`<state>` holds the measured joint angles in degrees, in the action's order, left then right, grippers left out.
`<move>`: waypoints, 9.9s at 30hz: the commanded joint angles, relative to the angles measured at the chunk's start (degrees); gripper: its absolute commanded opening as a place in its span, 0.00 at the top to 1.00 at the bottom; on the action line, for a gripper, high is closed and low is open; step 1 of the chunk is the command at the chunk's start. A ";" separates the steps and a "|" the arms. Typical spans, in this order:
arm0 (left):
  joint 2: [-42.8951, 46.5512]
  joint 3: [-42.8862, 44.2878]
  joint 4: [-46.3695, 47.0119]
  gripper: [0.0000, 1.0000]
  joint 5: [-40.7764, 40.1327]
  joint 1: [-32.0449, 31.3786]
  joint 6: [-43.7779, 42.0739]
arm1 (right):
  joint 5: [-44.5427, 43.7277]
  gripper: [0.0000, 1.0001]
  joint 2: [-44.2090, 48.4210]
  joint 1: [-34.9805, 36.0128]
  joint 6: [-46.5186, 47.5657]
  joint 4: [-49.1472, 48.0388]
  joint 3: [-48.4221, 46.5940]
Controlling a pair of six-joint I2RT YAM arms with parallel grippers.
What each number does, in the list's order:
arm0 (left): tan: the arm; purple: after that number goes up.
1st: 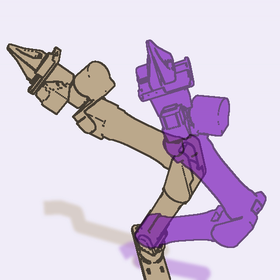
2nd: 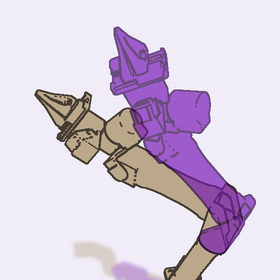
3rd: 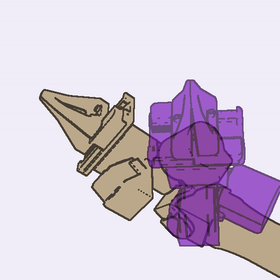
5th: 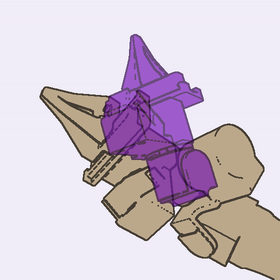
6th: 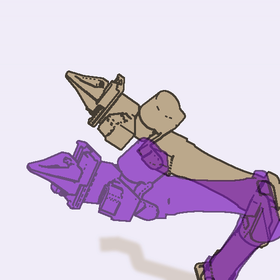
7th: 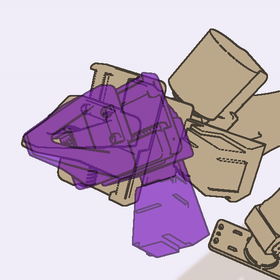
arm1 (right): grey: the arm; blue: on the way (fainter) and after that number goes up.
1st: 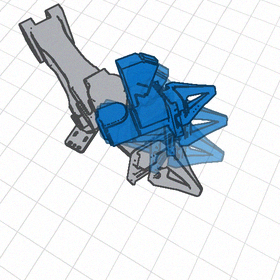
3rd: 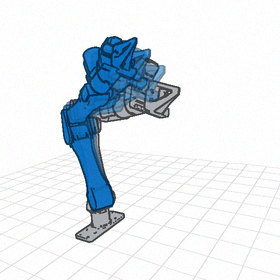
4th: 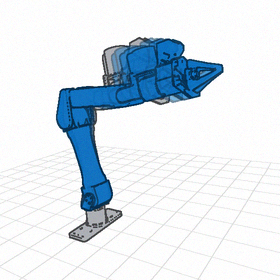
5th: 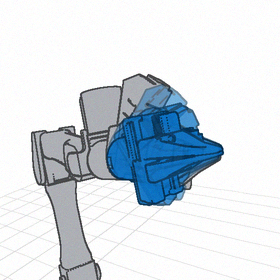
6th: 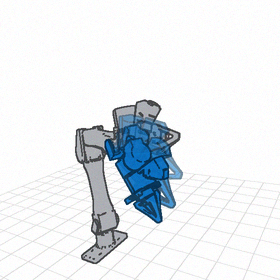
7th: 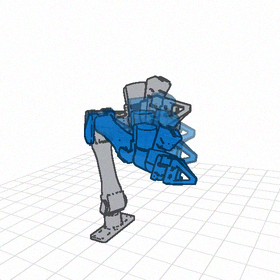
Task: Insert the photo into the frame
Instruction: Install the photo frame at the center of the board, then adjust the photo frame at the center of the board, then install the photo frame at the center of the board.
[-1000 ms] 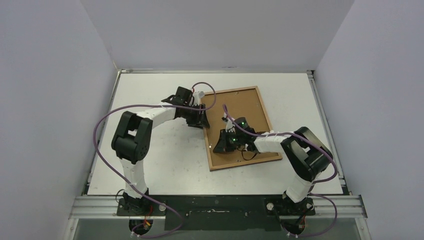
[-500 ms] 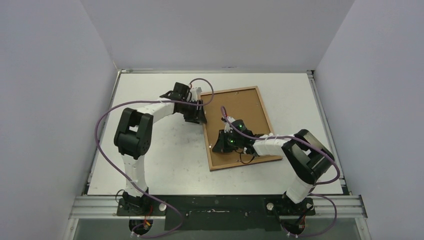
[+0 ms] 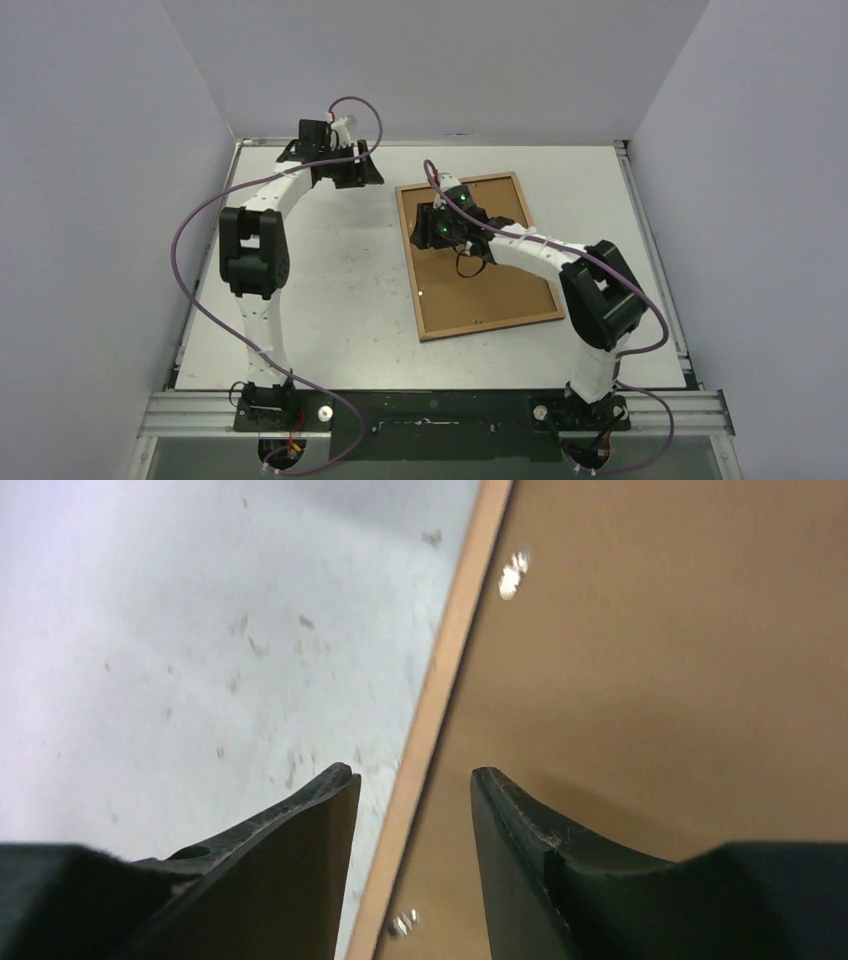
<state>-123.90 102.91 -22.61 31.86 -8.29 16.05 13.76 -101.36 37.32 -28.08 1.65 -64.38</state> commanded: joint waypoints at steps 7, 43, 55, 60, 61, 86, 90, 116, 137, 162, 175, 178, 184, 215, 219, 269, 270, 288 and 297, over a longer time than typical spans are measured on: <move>6.91 -5.47 -1.74 0.39 0.56 6.63 -1.52 | -12.17 0.51 -15.72 6.83 7.46 11.53 -21.62; 12.16 -11.81 -2.40 0.39 1.90 12.04 -1.66 | -24.42 0.60 -22.94 10.52 12.99 17.22 -29.36; 12.60 -12.89 -2.81 0.42 1.76 12.40 -2.59 | -18.56 0.82 -20.26 15.37 18.21 14.26 -25.63; 11.69 -13.34 -2.96 0.44 2.44 12.27 -3.16 | -14.39 0.83 -17.78 19.49 24.21 13.95 -22.96; 11.64 -13.42 -2.97 0.44 2.65 12.24 -3.36 | -13.34 0.83 -17.21 20.11 25.46 14.13 -22.34; 3.79 -11.51 -12.31 0.48 -4.87 4.14 -22.82 | 4.67 0.35 4.04 7.80 2.75 8.48 -1.76; 2.93 -10.39 -13.10 0.50 -6.50 3.24 -24.60 | 6.35 0.36 8.17 6.45 0.26 9.32 3.61; 2.02 -11.34 -14.39 0.76 -11.68 0.81 -28.01 | 20.69 0.41 8.10 5.21 -10.31 1.44 15.33; 5.10 -19.21 -9.02 0.84 -17.23 -2.44 -17.67 | 23.69 0.42 8.29 4.49 -14.80 -2.09 21.40; 6.38 -22.68 -8.04 0.87 -16.97 -3.57 -12.81 | 23.52 0.41 13.37 2.40 -19.22 -1.15 27.24; 7.73 -23.89 -7.71 0.88 -15.61 -4.35 -11.58 | 28.68 0.41 8.26 2.32 -21.33 -11.87 27.63; 7.80 -23.91 -7.80 0.88 -15.36 -4.45 -11.46 | 29.61 0.41 6.89 2.08 -21.87 -14.26 28.25; 7.97 -24.27 -7.87 0.89 -14.96 -4.66 -11.27 | 28.78 0.41 5.38 1.54 -20.80 -15.93 27.65; 8.80 -23.43 -10.30 0.90 -15.00 -4.97 -14.07 | 23.02 0.39 -4.68 -0.39 -6.32 -7.90 4.07; 8.87 -22.89 -10.58 0.90 -14.66 -4.97 -13.94 | 21.49 0.39 -12.18 1.04 -4.10 -7.54 -3.25; 8.23 -22.14 -10.00 0.94 -14.85 -4.79 -13.59 | 28.90 0.42 -14.90 5.03 -9.37 -14.09 -0.28; 8.15 -22.05 -10.00 0.94 -14.79 -4.90 -13.59 | 28.69 0.42 -15.10 5.04 -9.61 -14.71 -0.27; 8.95 -22.08 -11.15 0.94 -13.49 -5.95 -13.67 | 29.05 0.42 -22.66 4.81 -16.80 -27.26 -4.49; 8.89 -22.05 -11.48 0.95 -13.28 -5.97 -14.34 | 29.70 0.42 -18.79 4.39 -17.76 -28.72 -2.94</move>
<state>-115.50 80.93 -29.87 14.57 -12.64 -0.36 45.43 -121.73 40.86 -46.22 -23.64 -67.75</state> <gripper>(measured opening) 0.204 0.579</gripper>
